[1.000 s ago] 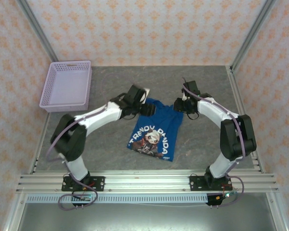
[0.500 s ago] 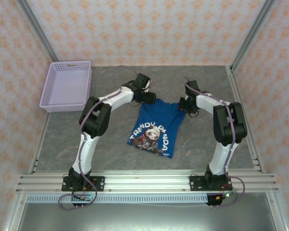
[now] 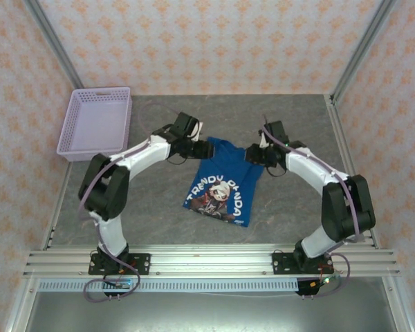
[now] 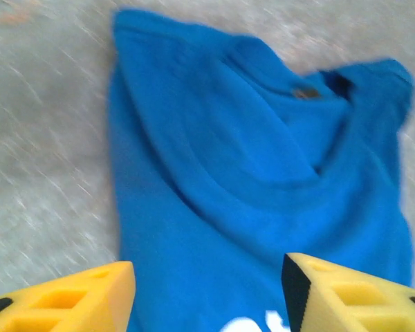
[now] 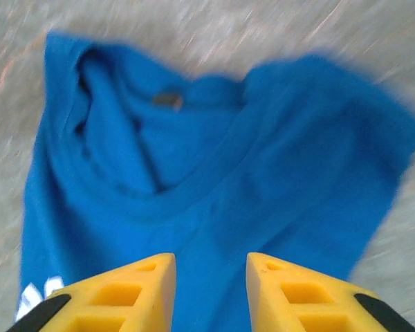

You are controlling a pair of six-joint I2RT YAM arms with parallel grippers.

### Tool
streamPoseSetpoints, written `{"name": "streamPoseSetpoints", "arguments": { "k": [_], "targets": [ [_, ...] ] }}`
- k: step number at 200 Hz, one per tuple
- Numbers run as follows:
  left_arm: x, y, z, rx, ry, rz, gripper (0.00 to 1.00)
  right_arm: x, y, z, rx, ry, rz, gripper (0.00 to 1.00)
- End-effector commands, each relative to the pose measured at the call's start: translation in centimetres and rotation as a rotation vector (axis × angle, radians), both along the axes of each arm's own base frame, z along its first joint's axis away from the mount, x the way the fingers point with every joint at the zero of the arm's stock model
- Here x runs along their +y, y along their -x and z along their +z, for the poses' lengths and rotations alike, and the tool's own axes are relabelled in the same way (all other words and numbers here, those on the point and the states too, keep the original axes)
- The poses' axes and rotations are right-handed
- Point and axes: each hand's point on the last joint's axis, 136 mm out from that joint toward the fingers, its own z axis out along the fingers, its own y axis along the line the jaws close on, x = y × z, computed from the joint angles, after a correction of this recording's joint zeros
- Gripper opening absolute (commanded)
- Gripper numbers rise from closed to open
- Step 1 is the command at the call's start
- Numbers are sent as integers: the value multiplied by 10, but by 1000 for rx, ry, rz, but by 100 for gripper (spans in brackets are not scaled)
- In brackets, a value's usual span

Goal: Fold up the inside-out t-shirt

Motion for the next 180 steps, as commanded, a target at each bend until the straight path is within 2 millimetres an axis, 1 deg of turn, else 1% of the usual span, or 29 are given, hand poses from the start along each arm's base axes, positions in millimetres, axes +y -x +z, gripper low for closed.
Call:
{"name": "streamPoseSetpoints", "arguments": {
  "k": [1, 14, 26, 38, 55, 64, 81, 94, 106, 127, 132, 141, 149, 162, 171, 180],
  "targets": [
    [-26, 38, -20, 88, 79, -78, 55, 10, 23, -31, 135, -95, -49, 30],
    [-30, 57, -36, 130, 71, -106, 52, 8, 31, -46, 174, -81, -59, 29],
    [-31, 67, -51, 165, 58, -117, 49, 1, 34, -57, 194, -47, -72, 28],
    [-22, 71, -66, 197, 22, -100, 45, -8, 34, -67, 219, -14, -85, 28],
    [-9, 80, -81, 211, -34, -90, 44, -25, 29, -77, 249, 48, -111, 27],
    [-1, 86, -89, 221, -65, -86, 44, -34, 25, -80, 257, 92, -116, 27],
    [7, 99, -100, 251, -85, -87, 44, -43, 17, -83, 272, 172, -92, 26],
    [12, 112, -108, 274, -92, -78, 44, -39, 10, -81, 269, 180, -56, 26],
    [12, 124, -110, 282, -90, -77, 45, -32, 4, -75, 246, 171, -13, 26],
    [8, 141, -101, 263, -65, -82, 47, -29, 0, -62, 218, 186, 29, 27],
    [7, 142, -96, 251, -58, -82, 48, -29, -1, -57, 205, 184, 37, 27],
    [8, 138, -85, 213, -52, -69, 51, -25, -5, -45, 166, 170, 57, 28],
    [12, 128, -71, 155, -70, -51, 53, -23, -10, -34, 121, 156, 63, 31],
    [20, 106, -44, 50, -97, -10, 58, -21, -24, -15, 35, 130, 51, 38],
    [25, 88, -25, -17, -90, 26, 60, -23, -35, -7, -5, 113, 27, 44],
    [33, 67, -10, -73, -77, 77, 63, -25, -47, -4, -26, 101, 0, 49]
  ]
}}
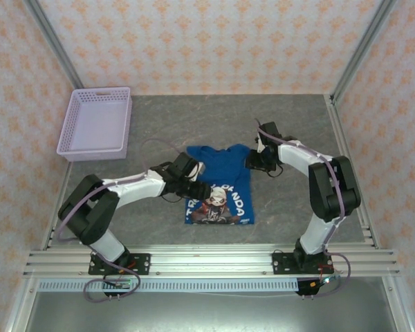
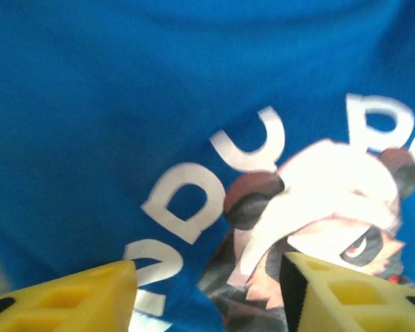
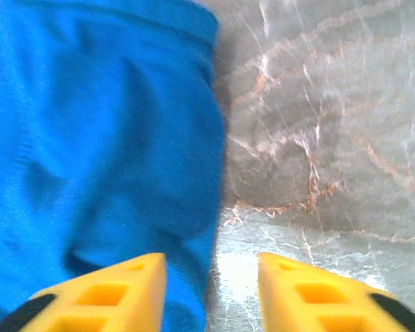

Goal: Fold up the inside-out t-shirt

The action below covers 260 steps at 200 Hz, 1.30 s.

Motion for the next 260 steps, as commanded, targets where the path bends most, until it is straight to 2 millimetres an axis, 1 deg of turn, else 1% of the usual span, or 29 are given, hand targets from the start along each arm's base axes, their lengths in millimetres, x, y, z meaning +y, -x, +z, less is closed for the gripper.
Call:
{"name": "streamPoseSetpoints", "arguments": {
  "k": [1, 14, 23, 40, 48, 61, 67, 79, 86, 87, 89, 95, 113, 140, 161, 183, 207, 227, 241, 260],
  "targets": [
    [26, -53, 47, -186, -34, 143, 64, -7, -37, 40, -166, -17, -33, 49],
    [44, -83, 58, -221, -15, 226, 67, -11, -53, 39, -161, -33, -78, 54],
    [57, -103, 60, -222, 3, 286, 71, -9, -62, 34, -146, -52, -89, 57],
    [72, -131, 54, -201, 5, 324, 78, 0, -75, 25, -123, -83, -86, 62],
    [74, -142, 51, -184, -10, 313, 80, 5, -80, 21, -112, -95, -79, 63],
    [75, -154, 40, -146, -38, 290, 81, 11, -86, 15, -97, -90, -64, 65],
    [75, -158, 33, -122, -49, 284, 81, 13, -88, 14, -93, -87, -57, 66],
    [70, -164, 25, -96, -42, 259, 82, 19, -90, 8, -80, -83, -42, 67],
    [67, -167, 27, -99, -35, 250, 82, 21, -90, 4, -68, -76, -37, 67],
    [67, -167, 20, -85, -40, 248, 82, 21, -90, 3, -66, -75, -35, 67],
    [66, -167, 14, -72, -44, 245, 82, 22, -90, 1, -61, -72, -34, 67],
    [63, -168, 9, -55, -41, 232, 82, 23, -89, -2, -52, -67, -31, 67],
    [55, -168, -2, -17, -21, 204, 82, 29, -85, -12, -29, -69, -15, 68],
    [44, -160, -17, 18, -11, 164, 80, 39, -74, -25, 7, -69, 8, 67],
    [38, -150, -28, 56, 7, 141, 77, 44, -67, -27, 19, -87, 12, 65],
    [32, -142, -32, 75, 50, 130, 73, 48, -59, -25, 26, -127, 8, 61],
    [24, -133, -36, 94, 88, 112, 67, 53, -53, -23, 33, -165, 7, 57],
    [21, -131, -38, 97, 108, 110, 63, 55, -50, -25, 41, -186, 1, 56],
    [20, -130, -40, 100, 112, 111, 60, 58, -48, -31, 58, -204, -2, 54],
    [18, -130, -42, 102, 122, 109, 57, 63, -45, -31, 65, -239, -3, 52]
  ]
}}
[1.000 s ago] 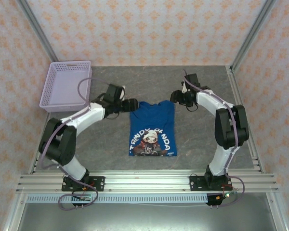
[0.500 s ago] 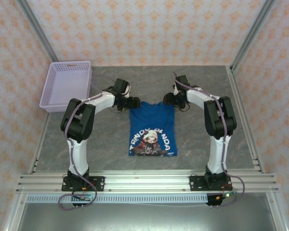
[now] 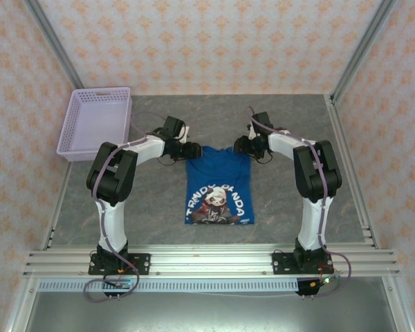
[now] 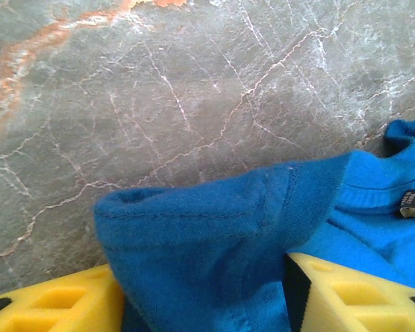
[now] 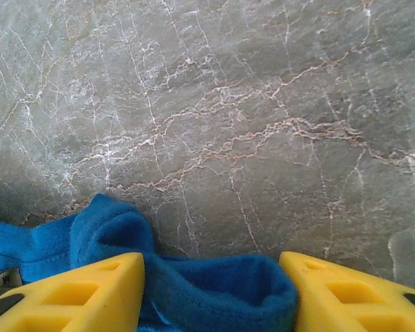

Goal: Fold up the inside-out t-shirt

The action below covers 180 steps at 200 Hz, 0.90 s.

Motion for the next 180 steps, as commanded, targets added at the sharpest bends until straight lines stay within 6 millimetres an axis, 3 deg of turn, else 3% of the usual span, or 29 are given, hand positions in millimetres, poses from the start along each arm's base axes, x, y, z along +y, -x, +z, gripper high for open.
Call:
{"name": "streamPoseSetpoints", "arguments": {
  "k": [1, 65, 109, 140, 155, 180],
  "targets": [
    [-25, 33, -21, 117, 76, -67, 57, 21, 28, -11, 101, -93, 34, 52],
    [-37, 29, -22, 119, 134, -78, 42, 30, 26, -10, 91, -166, 18, 41],
    [-31, 20, -24, 106, 108, -54, 23, 25, 16, -9, 55, -153, 0, 24],
    [-27, 9, -17, 71, 105, -31, 8, 25, 0, 7, -24, -198, -11, 4],
    [-23, 1, -8, 42, 112, -12, 0, 23, -8, 19, -68, -230, -24, 1],
    [-13, -14, 13, -23, 141, 33, 0, 20, -21, 46, -146, -304, -48, 0]
  ]
}}
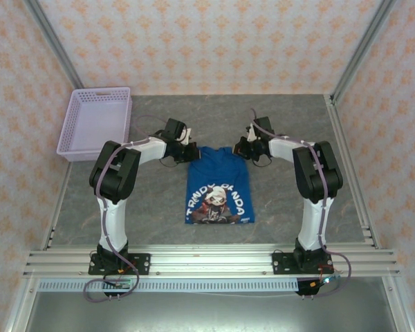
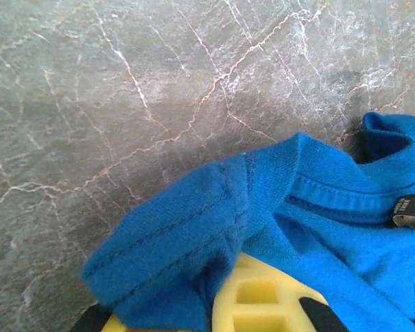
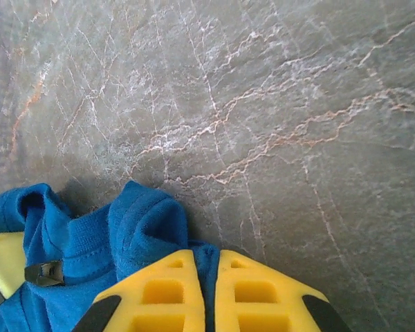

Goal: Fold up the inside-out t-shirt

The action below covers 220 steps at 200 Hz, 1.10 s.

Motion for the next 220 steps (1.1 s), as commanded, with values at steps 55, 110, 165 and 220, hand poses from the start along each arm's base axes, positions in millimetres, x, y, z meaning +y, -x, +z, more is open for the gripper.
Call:
{"name": "streamPoseSetpoints", "arguments": {
  "k": [55, 110, 165, 220],
  "targets": [
    [14, -61, 82, -216, 129, 117, 0, 1, -57, 103, -303, -206, -76, 0],
    [32, -116, 228, -485, 130, 149, 0, 3, -113, 227, -550, -208, -56, 0],
    [40, -97, 299, -633, 105, 128, 0, 14, -100, 300, -708, -202, 51, 0],
    [16, -27, 217, -514, 164, 68, 0, 23, -23, 204, -581, -197, 105, 0]
  ]
}}
